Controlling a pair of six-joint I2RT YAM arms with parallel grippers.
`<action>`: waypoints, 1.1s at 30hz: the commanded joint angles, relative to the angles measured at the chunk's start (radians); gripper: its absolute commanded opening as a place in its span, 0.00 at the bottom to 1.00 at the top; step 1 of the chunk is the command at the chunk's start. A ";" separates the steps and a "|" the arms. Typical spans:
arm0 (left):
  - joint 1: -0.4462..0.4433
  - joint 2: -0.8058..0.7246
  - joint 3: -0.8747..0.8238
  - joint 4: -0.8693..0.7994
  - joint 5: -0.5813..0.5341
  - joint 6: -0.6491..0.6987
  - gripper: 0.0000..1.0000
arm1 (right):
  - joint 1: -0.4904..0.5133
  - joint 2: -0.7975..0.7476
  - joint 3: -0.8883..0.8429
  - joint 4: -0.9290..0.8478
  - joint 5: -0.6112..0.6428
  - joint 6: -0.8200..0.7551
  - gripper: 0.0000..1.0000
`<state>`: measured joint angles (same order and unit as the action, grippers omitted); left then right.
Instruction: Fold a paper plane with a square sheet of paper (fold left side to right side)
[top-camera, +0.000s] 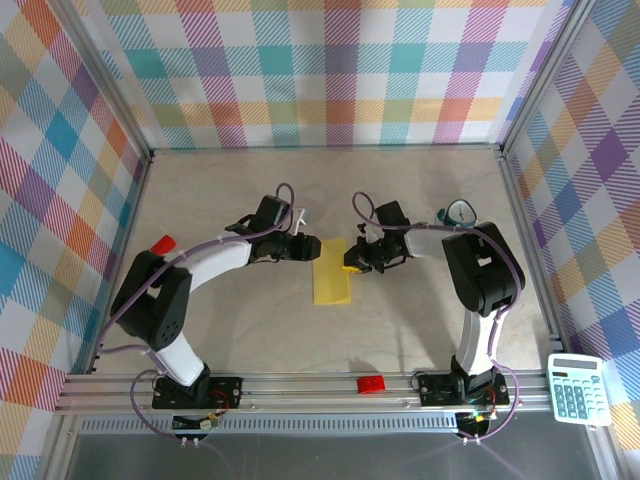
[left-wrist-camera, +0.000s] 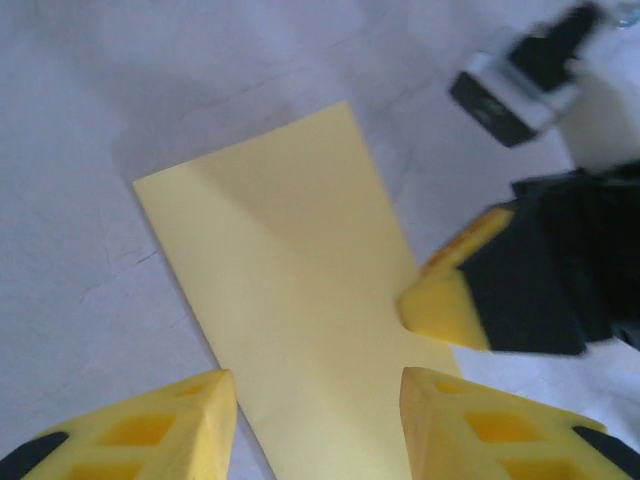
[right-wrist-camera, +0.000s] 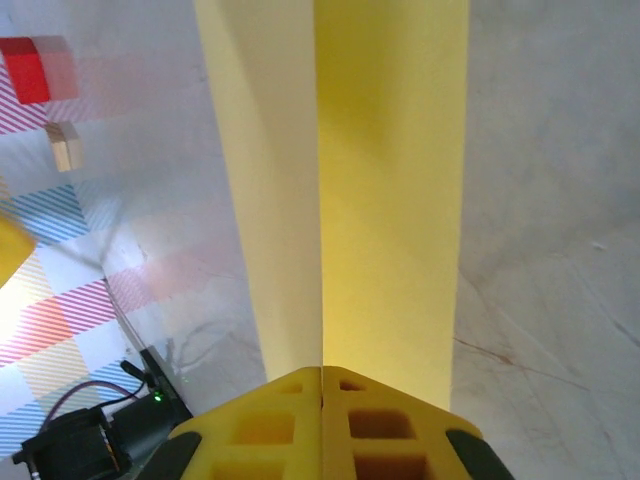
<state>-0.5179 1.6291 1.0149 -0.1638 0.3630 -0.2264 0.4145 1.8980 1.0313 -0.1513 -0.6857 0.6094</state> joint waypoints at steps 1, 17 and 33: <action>-0.051 -0.089 -0.072 -0.034 -0.055 0.117 0.51 | -0.013 0.018 0.043 -0.015 -0.031 0.038 0.00; -0.447 -0.067 -0.070 -0.063 -0.412 0.254 0.64 | -0.019 0.035 0.052 0.010 -0.038 0.078 0.00; -0.493 0.117 0.036 -0.009 -0.575 0.206 0.54 | -0.019 0.041 0.042 0.049 -0.052 0.097 0.00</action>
<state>-0.9985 1.7260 1.0183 -0.1978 -0.1890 -0.0128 0.3988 1.9236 1.0836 -0.1219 -0.7078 0.6964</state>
